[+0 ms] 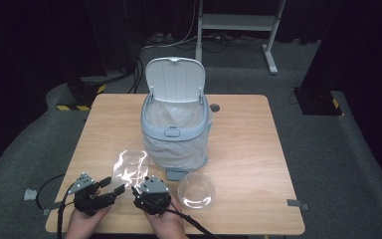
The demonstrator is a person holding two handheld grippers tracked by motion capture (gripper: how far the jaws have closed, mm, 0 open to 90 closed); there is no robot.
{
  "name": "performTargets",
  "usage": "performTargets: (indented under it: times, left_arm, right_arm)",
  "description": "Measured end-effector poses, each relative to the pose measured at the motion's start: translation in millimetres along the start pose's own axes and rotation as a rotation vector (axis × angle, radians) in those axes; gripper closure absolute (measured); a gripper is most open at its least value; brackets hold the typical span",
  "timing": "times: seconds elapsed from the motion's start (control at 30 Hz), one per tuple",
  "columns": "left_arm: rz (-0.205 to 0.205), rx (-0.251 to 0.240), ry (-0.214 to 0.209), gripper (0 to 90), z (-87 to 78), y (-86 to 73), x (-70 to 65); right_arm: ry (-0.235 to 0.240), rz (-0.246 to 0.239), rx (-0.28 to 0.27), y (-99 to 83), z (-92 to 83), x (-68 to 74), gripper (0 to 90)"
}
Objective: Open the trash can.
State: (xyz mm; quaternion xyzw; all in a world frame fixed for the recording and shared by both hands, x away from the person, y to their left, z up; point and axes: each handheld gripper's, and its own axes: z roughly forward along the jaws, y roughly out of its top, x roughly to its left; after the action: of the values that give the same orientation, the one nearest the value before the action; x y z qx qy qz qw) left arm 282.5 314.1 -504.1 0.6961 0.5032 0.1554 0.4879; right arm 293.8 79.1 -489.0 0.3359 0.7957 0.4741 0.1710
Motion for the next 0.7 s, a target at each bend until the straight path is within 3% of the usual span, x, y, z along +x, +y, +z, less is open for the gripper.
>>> performTargets:
  times: [0.2,0.43,0.6,0.7]
  left_arm:
    - [-0.012,0.000,-0.019,29.0,1.1,-0.8,1.6]
    - [-0.056,0.006,-0.075,28.6,4.7,-2.0,4.3]
    - [-0.053,0.003,-0.077,29.9,4.1,-2.2,4.8]
    - [-0.051,0.000,-0.081,31.8,3.0,-2.3,6.5]
  right_arm:
    - [0.004,0.037,0.015,-2.0,5.2,-3.7,42.6]
    - [0.018,0.080,0.023,-0.8,10.0,-7.7,38.6]
    - [0.033,0.097,0.026,-0.5,12.5,-11.9,36.7]
    - [0.058,0.146,0.033,-1.5,14.5,-15.9,34.5]
